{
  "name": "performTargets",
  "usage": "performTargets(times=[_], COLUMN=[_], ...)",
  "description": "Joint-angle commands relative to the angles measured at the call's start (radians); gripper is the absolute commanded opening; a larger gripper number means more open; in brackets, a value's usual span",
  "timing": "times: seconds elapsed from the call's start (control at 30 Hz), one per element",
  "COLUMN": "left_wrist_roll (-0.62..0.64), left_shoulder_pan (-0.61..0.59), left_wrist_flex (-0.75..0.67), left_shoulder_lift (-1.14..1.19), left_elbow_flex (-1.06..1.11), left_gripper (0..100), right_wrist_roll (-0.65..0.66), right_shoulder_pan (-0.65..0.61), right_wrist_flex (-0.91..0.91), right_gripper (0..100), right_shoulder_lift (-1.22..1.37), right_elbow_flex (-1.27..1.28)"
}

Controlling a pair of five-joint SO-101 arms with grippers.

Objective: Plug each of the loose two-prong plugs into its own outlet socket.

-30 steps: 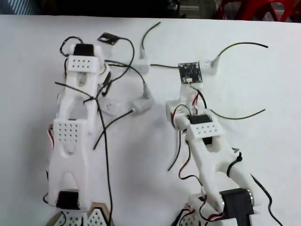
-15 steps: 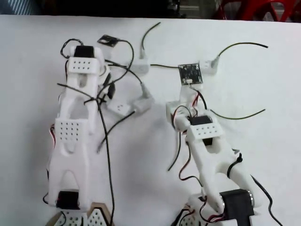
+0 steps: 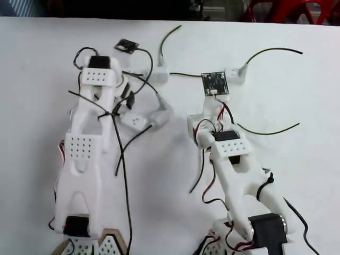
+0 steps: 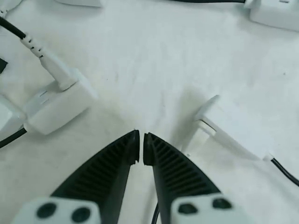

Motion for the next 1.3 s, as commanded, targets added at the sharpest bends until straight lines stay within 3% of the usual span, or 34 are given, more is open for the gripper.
performTargets(times=[0.0, 0.2, 0.47, 1.0, 1.27], left_wrist_roll=[-0.118, -0.153, -0.146, -0.157, -0.299], left_shoulder_pan=[0.021, 0.071, 0.058, 0.065, 0.183], left_wrist_flex=[0.051, 0.176, 0.192, 0.143, 0.124], left_shoulder_lift=[-0.005, -0.012, -0.120, -1.006, -1.395], left_elbow_flex=[-0.031, -0.032, 0.028, 0.801, 1.128], left_gripper=[2, 2, 2, 2, 2], right_wrist_roll=[-0.003, -0.003, -0.003, -0.009, -0.002], right_shoulder_pan=[0.013, 0.013, 0.013, 0.050, 0.090], right_wrist_flex=[-0.008, -0.008, -0.007, -0.013, -0.010], right_gripper=[1.9, 1.9, 1.9, 1.9, 1.9], right_shoulder_lift=[-0.045, -0.045, -0.045, -0.045, -0.050], right_elbow_flex=[-0.006, -0.006, -0.006, -0.008, -0.014])
